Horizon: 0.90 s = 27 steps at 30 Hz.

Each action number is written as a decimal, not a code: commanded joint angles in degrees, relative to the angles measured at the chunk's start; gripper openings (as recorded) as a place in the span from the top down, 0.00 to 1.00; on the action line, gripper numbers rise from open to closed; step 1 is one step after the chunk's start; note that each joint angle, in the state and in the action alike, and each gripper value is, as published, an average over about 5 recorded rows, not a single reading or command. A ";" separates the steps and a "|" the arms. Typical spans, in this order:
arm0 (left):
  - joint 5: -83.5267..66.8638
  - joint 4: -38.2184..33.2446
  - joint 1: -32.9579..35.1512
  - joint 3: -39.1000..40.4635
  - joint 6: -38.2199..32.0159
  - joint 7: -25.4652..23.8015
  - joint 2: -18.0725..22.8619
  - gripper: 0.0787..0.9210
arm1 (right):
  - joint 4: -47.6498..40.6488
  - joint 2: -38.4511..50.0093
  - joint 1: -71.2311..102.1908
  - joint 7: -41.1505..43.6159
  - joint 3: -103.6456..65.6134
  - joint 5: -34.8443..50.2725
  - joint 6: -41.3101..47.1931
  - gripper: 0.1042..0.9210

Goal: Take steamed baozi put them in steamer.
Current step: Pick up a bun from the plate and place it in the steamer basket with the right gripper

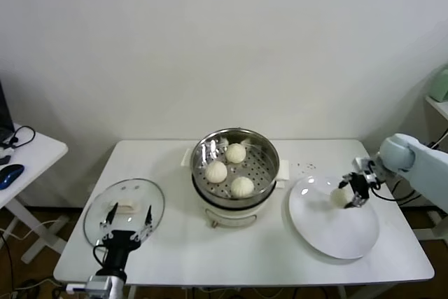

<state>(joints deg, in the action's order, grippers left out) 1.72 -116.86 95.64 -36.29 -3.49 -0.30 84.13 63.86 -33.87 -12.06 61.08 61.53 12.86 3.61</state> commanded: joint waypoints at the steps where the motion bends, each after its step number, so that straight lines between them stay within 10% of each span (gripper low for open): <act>1: -0.19 -0.72 -0.04 0.04 -0.09 -0.08 0.03 0.12 | -1.30 -7.30 -33.53 -1.26 28.33 34.78 5.32 0.34; 10: -0.25 -1.21 -0.08 0.23 -0.46 -0.23 -0.39 0.12 | -1.23 -19.74 -44.02 -1.24 42.01 46.53 5.27 0.34; 27: -0.92 -1.97 -1.46 -1.20 0.01 -0.07 0.76 0.12 | -3.68 -34.22 -34.41 -2.78 41.23 44.01 6.78 0.34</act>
<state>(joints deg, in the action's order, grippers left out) 1.04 -118.45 94.56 -37.05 -3.72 -0.43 84.71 62.87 -58.17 -47.82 58.94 98.83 53.98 9.66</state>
